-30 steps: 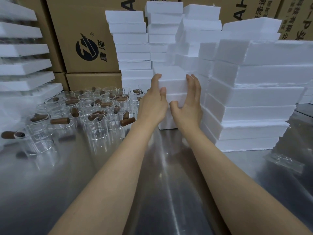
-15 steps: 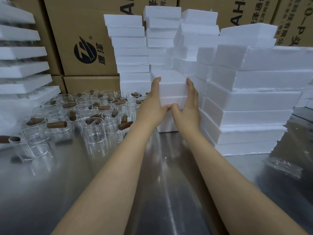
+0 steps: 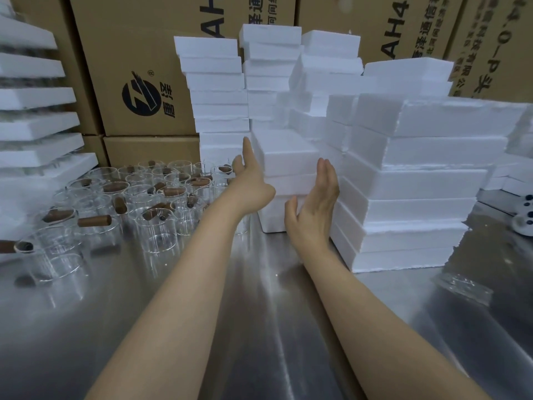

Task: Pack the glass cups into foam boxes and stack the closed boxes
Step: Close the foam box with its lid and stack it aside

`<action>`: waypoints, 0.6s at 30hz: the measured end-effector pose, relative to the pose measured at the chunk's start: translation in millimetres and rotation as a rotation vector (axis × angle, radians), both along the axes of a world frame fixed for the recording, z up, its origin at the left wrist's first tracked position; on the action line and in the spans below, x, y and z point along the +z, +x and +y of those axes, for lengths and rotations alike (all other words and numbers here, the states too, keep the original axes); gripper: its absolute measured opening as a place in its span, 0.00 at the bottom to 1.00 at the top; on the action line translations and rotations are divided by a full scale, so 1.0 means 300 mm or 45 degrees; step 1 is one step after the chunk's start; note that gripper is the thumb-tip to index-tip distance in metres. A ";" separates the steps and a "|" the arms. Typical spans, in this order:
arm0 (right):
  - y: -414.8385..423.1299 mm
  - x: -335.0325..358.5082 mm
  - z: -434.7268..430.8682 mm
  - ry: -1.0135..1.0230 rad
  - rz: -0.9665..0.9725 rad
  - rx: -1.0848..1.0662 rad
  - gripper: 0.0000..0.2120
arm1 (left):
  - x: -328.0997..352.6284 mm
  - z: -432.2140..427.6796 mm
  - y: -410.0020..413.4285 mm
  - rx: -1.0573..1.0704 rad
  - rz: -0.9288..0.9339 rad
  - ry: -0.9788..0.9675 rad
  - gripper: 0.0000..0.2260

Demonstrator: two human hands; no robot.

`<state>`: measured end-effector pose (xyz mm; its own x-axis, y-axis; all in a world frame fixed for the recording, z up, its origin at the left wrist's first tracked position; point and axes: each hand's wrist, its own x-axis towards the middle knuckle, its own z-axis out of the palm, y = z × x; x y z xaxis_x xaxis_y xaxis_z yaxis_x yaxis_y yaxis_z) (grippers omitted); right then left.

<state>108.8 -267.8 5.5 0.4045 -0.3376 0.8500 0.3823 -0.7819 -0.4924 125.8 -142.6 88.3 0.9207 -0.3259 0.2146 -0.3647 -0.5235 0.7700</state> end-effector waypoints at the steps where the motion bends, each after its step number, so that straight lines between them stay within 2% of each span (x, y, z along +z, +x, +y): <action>1: -0.007 -0.002 0.009 -0.011 -0.044 0.000 0.39 | -0.010 -0.004 0.000 -0.020 -0.022 0.004 0.44; 5: -0.029 -0.016 0.050 -0.069 -0.123 0.038 0.37 | -0.029 -0.034 -0.017 -0.050 -0.072 -0.025 0.42; 10: -0.029 -0.031 0.065 -0.048 -0.091 0.061 0.33 | -0.036 -0.069 -0.060 0.055 -0.123 -0.124 0.37; 14: -0.026 -0.019 0.045 0.094 -0.030 0.057 0.23 | -0.012 -0.069 -0.079 0.096 -0.176 -0.204 0.33; 18: -0.028 -0.007 0.024 -0.022 0.121 0.128 0.12 | 0.041 -0.059 -0.108 0.152 -0.342 -0.308 0.25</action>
